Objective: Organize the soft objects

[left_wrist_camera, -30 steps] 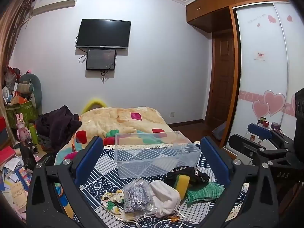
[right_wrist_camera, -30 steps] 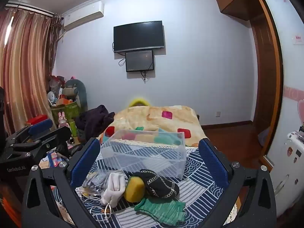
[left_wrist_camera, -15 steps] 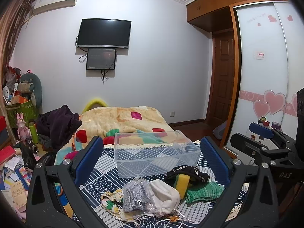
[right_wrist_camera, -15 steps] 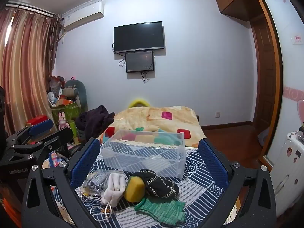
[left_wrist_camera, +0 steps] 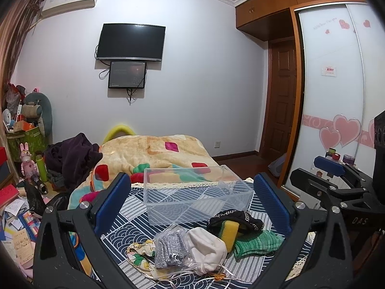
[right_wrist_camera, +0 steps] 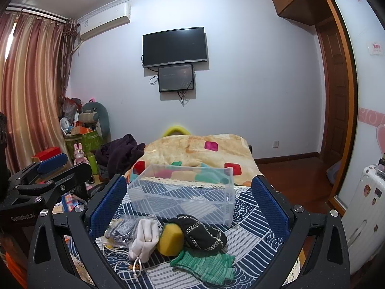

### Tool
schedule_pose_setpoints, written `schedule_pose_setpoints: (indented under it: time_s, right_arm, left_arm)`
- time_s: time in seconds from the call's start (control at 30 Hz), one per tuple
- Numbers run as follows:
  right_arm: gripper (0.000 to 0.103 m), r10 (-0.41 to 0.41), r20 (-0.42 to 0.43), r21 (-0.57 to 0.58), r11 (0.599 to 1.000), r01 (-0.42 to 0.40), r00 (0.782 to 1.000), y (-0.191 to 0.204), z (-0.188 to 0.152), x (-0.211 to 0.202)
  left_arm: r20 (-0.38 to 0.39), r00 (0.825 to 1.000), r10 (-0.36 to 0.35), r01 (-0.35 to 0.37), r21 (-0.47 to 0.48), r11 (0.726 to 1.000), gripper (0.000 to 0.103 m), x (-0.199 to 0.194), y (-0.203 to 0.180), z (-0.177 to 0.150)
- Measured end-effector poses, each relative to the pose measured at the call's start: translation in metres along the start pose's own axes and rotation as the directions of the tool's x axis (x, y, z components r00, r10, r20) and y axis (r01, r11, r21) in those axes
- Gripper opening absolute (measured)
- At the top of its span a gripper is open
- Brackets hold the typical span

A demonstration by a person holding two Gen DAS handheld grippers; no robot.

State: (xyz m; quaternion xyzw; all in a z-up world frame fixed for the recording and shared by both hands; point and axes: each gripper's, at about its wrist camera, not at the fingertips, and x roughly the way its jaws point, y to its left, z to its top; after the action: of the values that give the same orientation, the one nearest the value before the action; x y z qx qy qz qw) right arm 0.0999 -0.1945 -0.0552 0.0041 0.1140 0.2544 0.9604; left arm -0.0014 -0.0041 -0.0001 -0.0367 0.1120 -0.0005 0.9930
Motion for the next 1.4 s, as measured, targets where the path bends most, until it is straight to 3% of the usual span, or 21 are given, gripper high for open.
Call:
schedule_pose_setpoints:
  time_s: [1.4]
  right_arm:
    - [0.103, 0.002, 0.007, 0.009, 1.0, -0.002, 1.0, 0.0007, 0.001, -0.0044]
  left_arm:
    - [-0.004, 1.0, 0.004, -0.004, -0.001, 1.0, 0.103, 0.0007, -0.002, 0.0015]
